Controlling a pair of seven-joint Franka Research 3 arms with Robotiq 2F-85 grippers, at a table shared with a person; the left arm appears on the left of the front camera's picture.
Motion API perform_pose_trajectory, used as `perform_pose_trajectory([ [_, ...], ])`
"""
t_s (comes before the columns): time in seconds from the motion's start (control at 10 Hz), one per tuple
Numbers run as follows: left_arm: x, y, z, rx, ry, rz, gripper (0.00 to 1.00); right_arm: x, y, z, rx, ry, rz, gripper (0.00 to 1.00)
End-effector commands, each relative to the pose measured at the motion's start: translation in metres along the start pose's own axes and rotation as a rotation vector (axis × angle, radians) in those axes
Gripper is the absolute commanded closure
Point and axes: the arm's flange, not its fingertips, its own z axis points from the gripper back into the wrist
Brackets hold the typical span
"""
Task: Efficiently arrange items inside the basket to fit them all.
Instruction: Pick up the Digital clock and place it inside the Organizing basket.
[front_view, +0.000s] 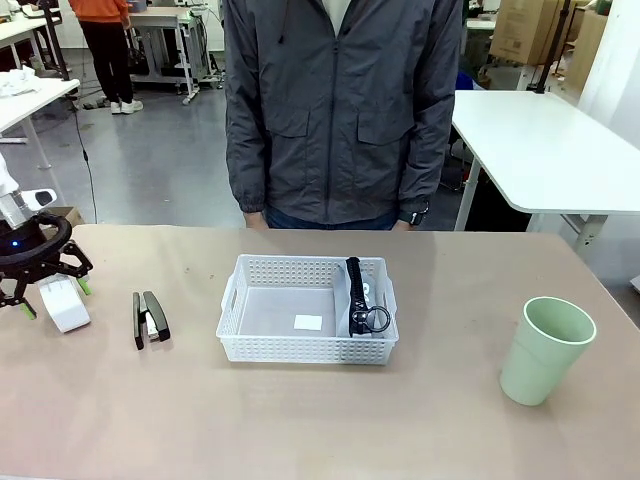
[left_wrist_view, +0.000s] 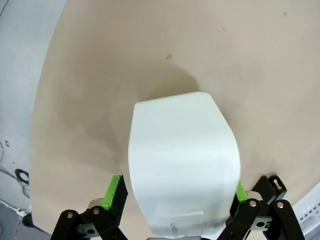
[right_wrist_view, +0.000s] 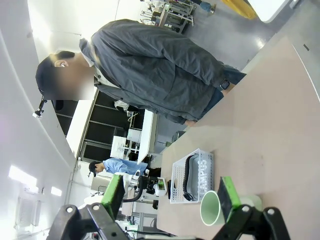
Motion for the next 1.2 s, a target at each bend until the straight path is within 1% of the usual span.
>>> perform_pose_trajectory([
  [0.0, 0.001, 0.000, -0.001, -0.034, -0.011, 0.036, 0.00, 0.003, 0.001, 0.000, 0.025, -0.011, 0.026, 0.00],
  [0.2, -0.001, -0.002, 0.000, -0.023, -0.026, 0.016, 0.00, 0.003, 0.001, 0.000, 0.025, -0.011, 0.026, 0.00],
  [0.3, 0.000, -0.002, -0.001, -0.022, -0.022, 0.022, 0.27, 0.003, 0.001, 0.000, 0.025, -0.011, 0.026, 0.00],
  [0.4, -0.001, -0.003, -0.001, -0.013, -0.026, 0.021, 0.60, 0.003, 0.001, 0.000, 0.025, -0.011, 0.026, 0.00],
  [0.5, 0.000, -0.002, 0.001, -0.032, -0.024, 0.026, 0.87, 0.003, 0.001, 0.000, 0.025, -0.011, 0.026, 0.00],
  [0.6, -0.002, 0.000, 0.004, -0.044, -0.019, 0.030, 1.00, 0.003, 0.001, 0.000, 0.025, -0.011, 0.026, 0.00],
  [0.8, -0.010, 0.002, 0.015, -0.066, 0.005, 0.066, 1.00, 0.003, 0.001, 0.000, 0.025, -0.011, 0.026, 0.00],
  [0.9, -0.019, 0.002, 0.025, -0.086, 0.000, 0.042, 0.96, 0.003, 0.001, 0.000, 0.025, -0.011, 0.026, 0.00],
  [1.0, -0.034, 0.000, 0.045, -0.109, -0.046, 0.028, 1.00, 0.003, 0.001, 0.000, 0.025, -0.011, 0.026, 0.00],
  [1.1, -0.055, -0.004, 0.077, -0.138, -0.071, -0.007, 1.00, 0.003, 0.001, 0.000, 0.025, -0.011, 0.026, 0.00],
])
